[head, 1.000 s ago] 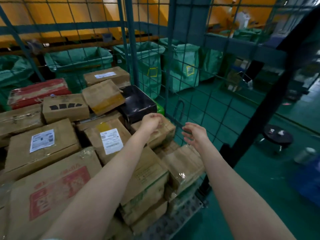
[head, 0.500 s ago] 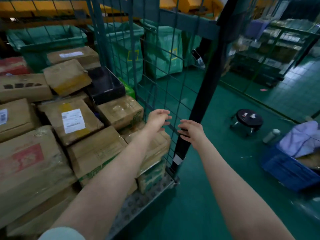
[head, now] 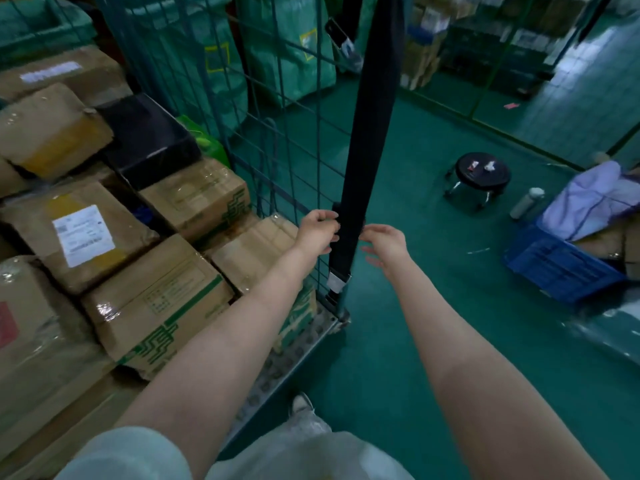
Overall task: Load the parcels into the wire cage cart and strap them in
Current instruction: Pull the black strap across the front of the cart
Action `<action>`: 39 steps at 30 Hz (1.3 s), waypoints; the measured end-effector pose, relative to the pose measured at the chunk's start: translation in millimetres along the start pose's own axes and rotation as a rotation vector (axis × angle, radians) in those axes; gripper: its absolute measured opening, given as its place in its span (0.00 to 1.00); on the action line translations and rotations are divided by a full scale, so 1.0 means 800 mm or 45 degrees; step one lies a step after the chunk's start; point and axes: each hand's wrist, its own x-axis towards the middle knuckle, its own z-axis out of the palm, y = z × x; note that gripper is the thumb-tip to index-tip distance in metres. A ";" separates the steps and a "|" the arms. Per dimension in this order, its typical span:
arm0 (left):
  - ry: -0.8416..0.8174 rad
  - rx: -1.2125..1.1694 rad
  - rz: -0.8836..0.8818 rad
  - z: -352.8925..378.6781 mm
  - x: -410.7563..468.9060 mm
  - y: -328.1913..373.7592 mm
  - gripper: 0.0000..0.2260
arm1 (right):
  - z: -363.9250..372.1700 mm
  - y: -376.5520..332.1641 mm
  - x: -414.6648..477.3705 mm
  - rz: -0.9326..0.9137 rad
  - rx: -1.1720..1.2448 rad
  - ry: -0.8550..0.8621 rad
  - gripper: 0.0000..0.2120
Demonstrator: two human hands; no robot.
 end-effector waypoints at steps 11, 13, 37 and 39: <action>-0.069 0.255 0.095 0.005 0.040 0.001 0.15 | 0.032 0.013 0.044 -0.111 -0.409 -0.099 0.14; -0.052 0.240 0.089 0.000 0.043 -0.006 0.13 | 0.036 0.021 0.049 -0.078 -0.468 -0.136 0.11; 0.728 -0.114 -0.151 -0.059 -0.162 -0.152 0.16 | 0.063 0.085 -0.081 -0.061 -0.791 -1.021 0.14; 0.650 -0.077 -0.285 -0.064 -0.182 -0.189 0.21 | 0.066 0.083 -0.102 -0.069 -0.748 -1.078 0.13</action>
